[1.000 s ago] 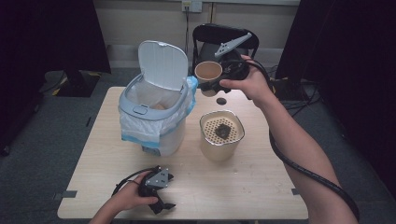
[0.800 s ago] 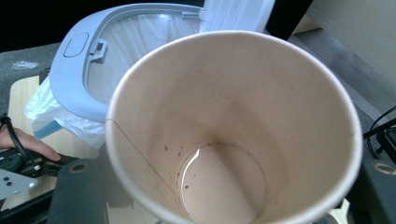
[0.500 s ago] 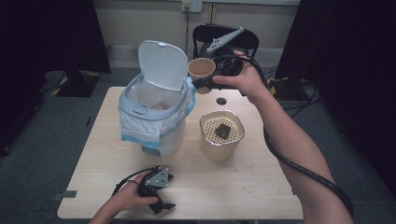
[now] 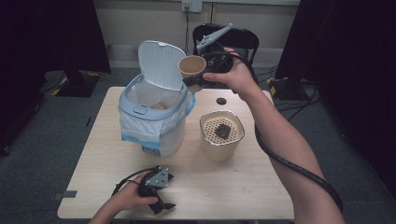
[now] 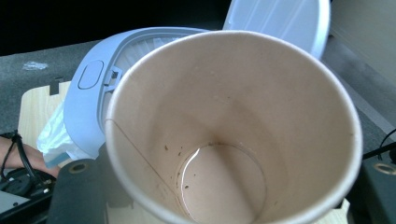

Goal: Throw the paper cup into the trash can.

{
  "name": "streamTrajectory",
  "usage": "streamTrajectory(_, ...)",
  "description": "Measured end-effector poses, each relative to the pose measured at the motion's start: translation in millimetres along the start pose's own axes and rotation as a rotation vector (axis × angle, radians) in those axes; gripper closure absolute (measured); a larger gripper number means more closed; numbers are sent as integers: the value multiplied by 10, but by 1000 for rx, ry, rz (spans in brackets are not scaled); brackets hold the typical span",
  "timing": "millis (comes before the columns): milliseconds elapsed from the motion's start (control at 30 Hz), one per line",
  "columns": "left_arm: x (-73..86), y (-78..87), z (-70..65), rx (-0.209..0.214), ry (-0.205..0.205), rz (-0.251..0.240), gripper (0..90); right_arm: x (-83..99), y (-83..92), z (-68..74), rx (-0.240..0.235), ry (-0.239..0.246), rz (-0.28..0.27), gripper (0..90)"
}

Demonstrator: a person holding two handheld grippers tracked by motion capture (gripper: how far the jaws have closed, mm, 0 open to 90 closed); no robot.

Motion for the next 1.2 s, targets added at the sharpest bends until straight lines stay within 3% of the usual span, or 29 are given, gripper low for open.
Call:
streamTrajectory(433,1,-1,1,0,-2,0,0,-139,-183,126,-26,19,2,272)
streamTrajectory(1200,1,0,0,3,-4,0,0,-299,-532,212,-50,33,-3,271)
Point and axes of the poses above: each handheld gripper's, and its own axes: y roughly backward along the jaws, x roughly out of its underside, z roughly to its left, the point moved 10 cm from there along -y, roughly forward along the jaws, and after that the axes turned 6 degrees about -y, right-handed, at the moved point
